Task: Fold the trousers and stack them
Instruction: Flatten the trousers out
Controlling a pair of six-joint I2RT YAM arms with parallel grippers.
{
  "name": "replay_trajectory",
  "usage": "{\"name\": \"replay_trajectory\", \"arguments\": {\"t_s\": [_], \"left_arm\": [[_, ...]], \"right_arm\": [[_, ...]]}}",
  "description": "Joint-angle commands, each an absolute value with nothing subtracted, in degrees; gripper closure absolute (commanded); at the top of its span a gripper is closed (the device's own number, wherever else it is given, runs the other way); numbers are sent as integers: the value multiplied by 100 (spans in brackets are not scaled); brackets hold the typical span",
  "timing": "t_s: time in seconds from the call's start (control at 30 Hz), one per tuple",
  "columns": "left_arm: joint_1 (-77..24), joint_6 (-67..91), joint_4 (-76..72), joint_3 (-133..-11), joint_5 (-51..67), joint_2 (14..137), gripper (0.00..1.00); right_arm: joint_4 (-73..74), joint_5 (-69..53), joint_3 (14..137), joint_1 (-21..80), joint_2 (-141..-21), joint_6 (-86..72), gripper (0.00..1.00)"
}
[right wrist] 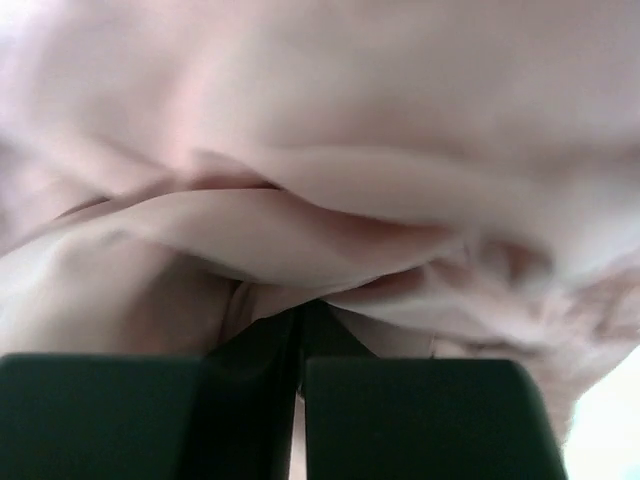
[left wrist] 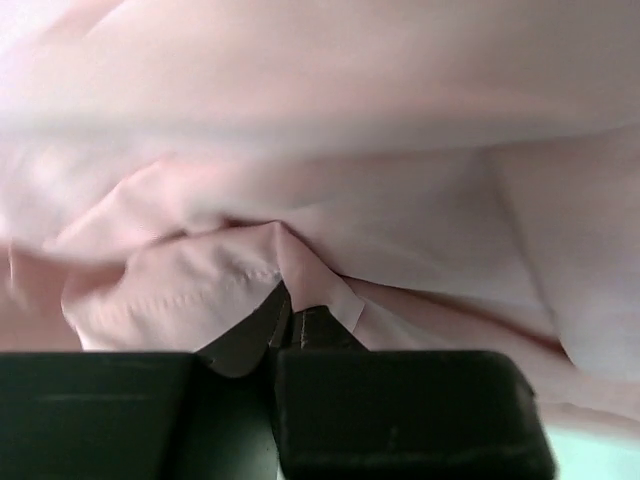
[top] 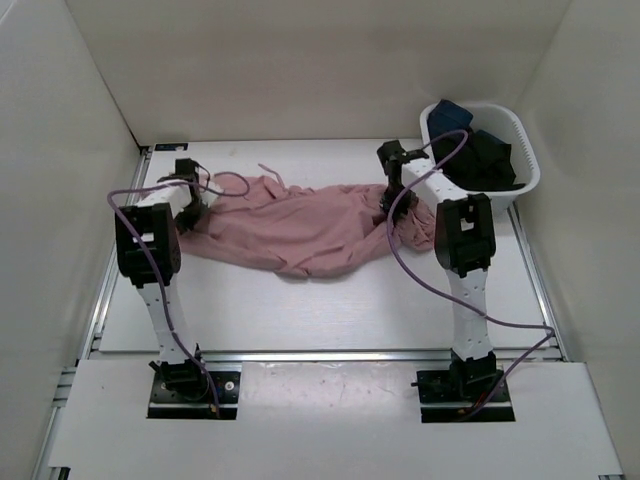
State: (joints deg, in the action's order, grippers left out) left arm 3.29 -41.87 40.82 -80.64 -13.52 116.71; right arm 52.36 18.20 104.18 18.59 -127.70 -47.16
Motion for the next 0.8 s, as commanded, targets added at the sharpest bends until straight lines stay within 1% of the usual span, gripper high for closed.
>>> {"name": "replay_trajectory", "arguments": {"t_s": [0.0,0.07,0.13,0.23,0.27,0.33,0.43,0.53,0.57,0.6,0.67,0.7,0.73,0.77], "left_arm": [[614,-3981,3243,-9024,-1310,12173,86],[677,-3981,3400,-9666,-1310,12086,86],[817,-3981,3794,-10113,-1136,11788,86],[1045,-3929,4051,-10195,-959,11287,86],[1124,-3981,4052,-10134,-958,10911,86],[1291,-4034,4104,-10134,-897,10584,86],[1625,-4104,4218,-10353,-896,10178,86],[1880,-4307,4341,-10643,-1020,9871,86],[1985,-4359,4342,-10722,-1020,9792,86],[2221,-4464,4420,-10792,-1020,9661,86],[2704,-4735,4473,-10715,-1081,9476,86],[2864,-4850,4474,-10288,-1029,9344,86],[3022,-4982,4474,-9970,-967,9003,86],[3154,-5271,4474,-9610,-828,8817,86]], "right_arm": [[5378,2048,11801,1671,-12841,-4545,100],[5379,1978,12032,1600,-12675,-4544,100],[5265,1759,11718,1468,-12140,-4482,100],[5265,1758,11243,1468,-11244,-4351,100],[5195,1706,10867,1468,-10806,-4351,100],[5124,1705,10566,1468,-10426,-4184,100],[5299,1923,10441,1337,-9915,-4061,100],[5475,2057,10380,1021,-9397,-3990,100],[5476,2057,10319,811,-9056,-3990,100],[5476,2057,10144,722,-8870,-3938,100],[5624,2214,9880,493,-8292,-3937,100],[5703,2215,9687,405,-8071,-3937,100],[5843,2215,9120,256,-7860,-4025,100],[5897,2215,8758,185,-7396,-4112,100]]}}
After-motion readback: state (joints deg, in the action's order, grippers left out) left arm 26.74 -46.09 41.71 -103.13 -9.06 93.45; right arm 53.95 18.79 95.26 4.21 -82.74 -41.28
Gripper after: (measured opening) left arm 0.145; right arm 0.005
